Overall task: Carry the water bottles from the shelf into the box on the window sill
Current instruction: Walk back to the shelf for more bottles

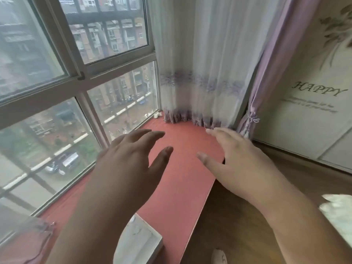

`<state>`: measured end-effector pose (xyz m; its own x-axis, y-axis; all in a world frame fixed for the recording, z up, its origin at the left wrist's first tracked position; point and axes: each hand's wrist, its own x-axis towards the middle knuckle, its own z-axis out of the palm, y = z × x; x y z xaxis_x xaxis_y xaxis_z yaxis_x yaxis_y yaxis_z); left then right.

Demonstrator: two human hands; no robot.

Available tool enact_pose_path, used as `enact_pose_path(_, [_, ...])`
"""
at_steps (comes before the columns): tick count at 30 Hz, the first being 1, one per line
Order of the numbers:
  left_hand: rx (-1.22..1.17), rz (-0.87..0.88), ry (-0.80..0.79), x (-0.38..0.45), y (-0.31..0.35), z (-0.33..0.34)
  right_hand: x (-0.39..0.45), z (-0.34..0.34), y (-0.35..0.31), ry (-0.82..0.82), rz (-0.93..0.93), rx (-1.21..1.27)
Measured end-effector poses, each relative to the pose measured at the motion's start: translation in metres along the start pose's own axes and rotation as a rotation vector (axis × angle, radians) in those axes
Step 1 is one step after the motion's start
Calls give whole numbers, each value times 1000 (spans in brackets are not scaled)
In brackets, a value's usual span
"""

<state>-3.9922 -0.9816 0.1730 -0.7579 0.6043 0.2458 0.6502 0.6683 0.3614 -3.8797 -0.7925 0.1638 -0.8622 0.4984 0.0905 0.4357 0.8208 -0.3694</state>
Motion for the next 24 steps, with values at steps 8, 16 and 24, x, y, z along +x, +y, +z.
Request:
enact_pose_path(8, [-72,322,-100,19,106,47,-77,-41,101,206,337,-6])
enact_pose_path(16, [-82,510,-177,25,216,91,-131,-85,190,296,535,24])
enact_pose_path(24, [19,528,-179,31,299,126,-143,-120,270,314,617,-92])
